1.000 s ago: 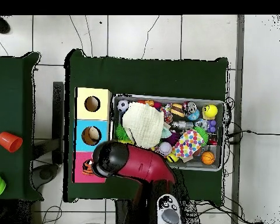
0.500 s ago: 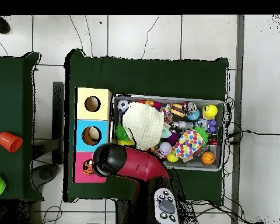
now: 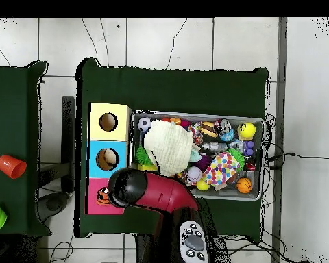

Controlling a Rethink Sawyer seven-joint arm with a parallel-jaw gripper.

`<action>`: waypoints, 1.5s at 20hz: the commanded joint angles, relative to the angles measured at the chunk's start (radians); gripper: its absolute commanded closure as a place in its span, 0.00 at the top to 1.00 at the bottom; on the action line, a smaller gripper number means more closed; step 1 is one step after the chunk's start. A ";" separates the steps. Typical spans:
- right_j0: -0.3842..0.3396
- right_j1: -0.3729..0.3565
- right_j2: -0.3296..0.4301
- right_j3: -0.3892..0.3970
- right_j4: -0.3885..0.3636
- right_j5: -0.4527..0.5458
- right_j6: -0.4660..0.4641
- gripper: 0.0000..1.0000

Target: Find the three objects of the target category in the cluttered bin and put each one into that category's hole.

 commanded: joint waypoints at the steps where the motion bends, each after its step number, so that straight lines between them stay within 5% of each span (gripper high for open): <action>1: 0.034 0.142 0.134 -0.028 0.057 -0.101 0.140 1.00; 20: 0.043 0.126 0.102 -0.075 0.043 -0.031 0.126 1.00; 24: 0.080 0.087 0.053 -0.139 0.021 0.114 0.164 1.00; 30: 0.113 0.068 0.033 -0.191 0.044 0.195 0.209 1.00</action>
